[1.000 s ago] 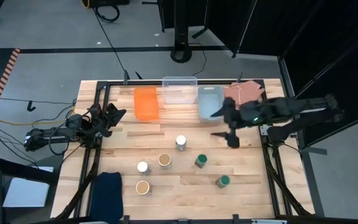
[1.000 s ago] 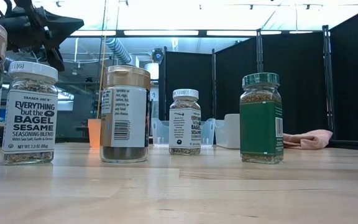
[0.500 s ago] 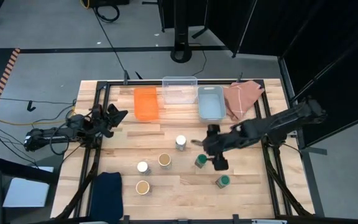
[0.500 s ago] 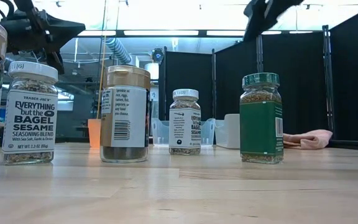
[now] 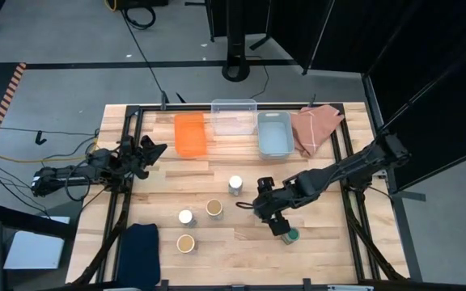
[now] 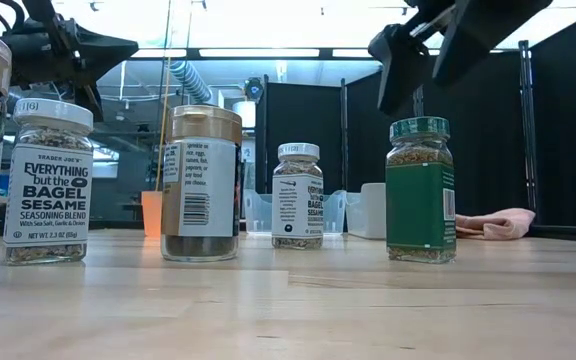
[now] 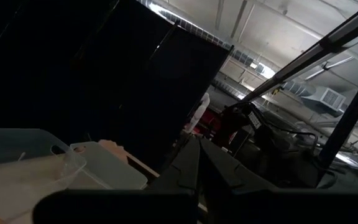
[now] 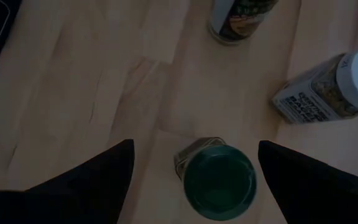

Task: Sort spices by type
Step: Put the top green seasoning bottle into the transparent bin

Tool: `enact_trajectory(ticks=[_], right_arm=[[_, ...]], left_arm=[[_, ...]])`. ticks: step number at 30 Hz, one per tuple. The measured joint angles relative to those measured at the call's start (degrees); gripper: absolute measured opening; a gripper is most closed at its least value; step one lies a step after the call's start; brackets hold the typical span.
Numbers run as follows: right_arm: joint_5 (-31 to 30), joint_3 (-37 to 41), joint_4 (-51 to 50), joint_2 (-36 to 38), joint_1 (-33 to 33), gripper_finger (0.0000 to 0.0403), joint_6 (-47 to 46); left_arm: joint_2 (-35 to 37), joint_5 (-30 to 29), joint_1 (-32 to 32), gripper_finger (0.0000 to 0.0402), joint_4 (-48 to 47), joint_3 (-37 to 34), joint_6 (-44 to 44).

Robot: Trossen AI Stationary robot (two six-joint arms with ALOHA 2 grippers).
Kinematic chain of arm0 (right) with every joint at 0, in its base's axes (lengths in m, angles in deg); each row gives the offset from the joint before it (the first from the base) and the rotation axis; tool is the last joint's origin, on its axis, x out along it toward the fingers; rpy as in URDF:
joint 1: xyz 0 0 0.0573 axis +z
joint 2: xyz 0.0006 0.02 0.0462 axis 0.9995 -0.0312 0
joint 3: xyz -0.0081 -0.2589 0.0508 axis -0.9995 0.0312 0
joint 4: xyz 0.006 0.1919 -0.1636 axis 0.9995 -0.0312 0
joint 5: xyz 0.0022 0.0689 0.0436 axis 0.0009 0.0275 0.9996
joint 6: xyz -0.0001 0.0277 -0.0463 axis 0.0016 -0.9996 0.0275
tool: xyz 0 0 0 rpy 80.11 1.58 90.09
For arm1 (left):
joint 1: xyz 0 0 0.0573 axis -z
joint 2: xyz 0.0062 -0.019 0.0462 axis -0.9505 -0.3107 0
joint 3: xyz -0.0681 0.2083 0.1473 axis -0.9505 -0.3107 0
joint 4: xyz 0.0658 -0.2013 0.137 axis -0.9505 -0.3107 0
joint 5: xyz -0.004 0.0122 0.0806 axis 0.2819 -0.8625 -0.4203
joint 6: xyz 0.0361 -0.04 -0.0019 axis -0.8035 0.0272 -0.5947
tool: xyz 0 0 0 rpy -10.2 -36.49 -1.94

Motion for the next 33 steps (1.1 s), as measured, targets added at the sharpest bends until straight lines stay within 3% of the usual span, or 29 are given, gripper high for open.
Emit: enact_trajectory(ticks=[11,27,33], right_arm=[[0.0,0.0,0.0,-1.1,-1.9,0.035,5.1],[1.5,0.0,-1.0,-9.3,-2.1,0.035,5.1],[1.0,0.0,-0.9,-9.6,-2.1,0.0314,5.3]], left_arm=[[0.0,0.5,0.0,0.0015,0.0,0.0,0.0],[0.0,3.6,0.0,0.0015,-1.4,0.0,0.2],[0.0,3.5,0.0,0.0015,-1.3,0.0,0.2]])
